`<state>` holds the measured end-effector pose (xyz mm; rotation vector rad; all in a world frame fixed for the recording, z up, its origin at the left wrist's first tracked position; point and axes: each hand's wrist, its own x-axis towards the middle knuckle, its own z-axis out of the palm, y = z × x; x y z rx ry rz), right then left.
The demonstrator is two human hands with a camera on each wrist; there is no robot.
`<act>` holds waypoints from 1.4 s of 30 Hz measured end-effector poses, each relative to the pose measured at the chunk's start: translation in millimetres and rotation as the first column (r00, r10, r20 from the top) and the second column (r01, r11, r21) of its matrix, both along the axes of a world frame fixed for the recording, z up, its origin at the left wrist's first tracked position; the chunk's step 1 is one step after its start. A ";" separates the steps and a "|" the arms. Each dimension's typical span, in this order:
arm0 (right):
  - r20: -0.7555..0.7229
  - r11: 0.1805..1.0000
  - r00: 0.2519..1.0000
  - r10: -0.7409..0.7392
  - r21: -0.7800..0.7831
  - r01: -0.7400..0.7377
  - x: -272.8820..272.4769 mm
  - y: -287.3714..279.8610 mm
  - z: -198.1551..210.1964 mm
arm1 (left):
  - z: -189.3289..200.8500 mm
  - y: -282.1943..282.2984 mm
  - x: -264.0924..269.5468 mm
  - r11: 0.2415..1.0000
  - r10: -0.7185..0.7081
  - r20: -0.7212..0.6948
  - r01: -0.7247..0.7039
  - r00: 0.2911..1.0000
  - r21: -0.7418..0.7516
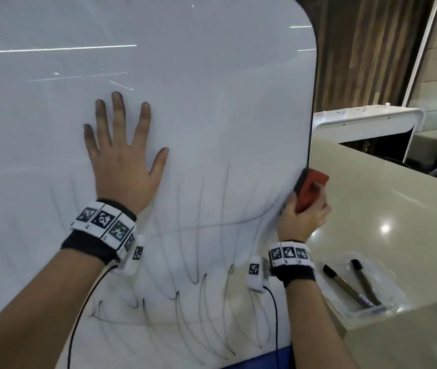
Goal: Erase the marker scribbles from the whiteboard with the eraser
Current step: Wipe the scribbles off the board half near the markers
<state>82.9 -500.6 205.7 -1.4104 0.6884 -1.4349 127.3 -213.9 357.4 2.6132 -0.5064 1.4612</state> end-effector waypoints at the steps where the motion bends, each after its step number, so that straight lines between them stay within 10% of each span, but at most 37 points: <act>1: 0.000 0.997 1.000 -0.010 0.077 0.010 1.0 2.4 2.4 | -2.2 -0.3 -0.9 1.000 0.005 -0.009 -0.005 1.000 0.007; 4: 0.010 0.994 0.999 0.037 -0.106 -0.036 6.4 31.7 34.5 | -7.5 0.8 -2.2 1.000 0.003 -0.009 -0.003 1.000 0.020; 9: -0.184 0.671 0.979 0.093 -0.715 -0.198 10.1 54.8 49.1 | -9.4 5.1 -2.9 0.999 -0.021 0.008 0.020 1.000 0.032; 13: -0.014 0.976 0.997 0.080 -0.202 -0.081 0.4 14.6 12.2 | -11.9 9.5 -4.1 0.996 0.004 0.004 -0.004 1.000 0.088; 16: 0.007 0.987 0.999 0.048 0.153 -0.049 3.5 34.6 20.4 | -13.3 12.3 -4.3 0.993 0.019 0.001 -0.019 1.000 0.116; 18: 0.003 0.992 0.995 0.095 -0.087 -0.095 9.9 72.5 42.5 | -14.3 9.6 -5.5 0.993 0.026 -0.001 -0.026 1.000 0.112; 22: -0.155 0.695 0.978 0.143 -0.687 -0.211 14.8 111.6 49.9 | -13.8 12.3 -7.5 0.996 -0.004 0.013 0.003 1.000 0.093; 26: 0.053 0.982 0.998 0.038 -0.185 -0.027 4.3 36.4 5.3 | -10.2 36.2 -6.9 0.982 -0.032 0.052 0.022 0.998 0.185; 29: 0.054 0.966 0.998 -0.029 0.259 0.014 -3.9 1.7 -17.7 | -13.0 31.7 -7.9 0.987 -0.042 0.006 0.041 0.999 0.154; 34: 0.020 0.988 0.997 0.072 -0.136 -0.069 5.4 72.4 -0.5 | -23.7 16.0 -7.2 0.997 -0.043 -0.044 0.046 0.998 0.068; 38: -0.138 0.806 0.979 0.148 -0.556 -0.200 3.8 71.5 -10.8 | -26.2 19.4 -3.1 0.996 -0.044 -0.023 0.045 0.999 0.073; 40: -0.107 0.893 0.991 0.078 -0.435 -0.118 1.2 42.3 -23.0 | -27.6 20.4 -2.3 0.996 -0.051 -0.009 0.051 0.999 0.078; 42: -0.035 1.000 0.999 0.018 0.014 -0.018 -1.4 25.3 -27.1 | -31.7 17.9 -3.0 0.996 -0.059 -0.006 0.059 0.998 0.061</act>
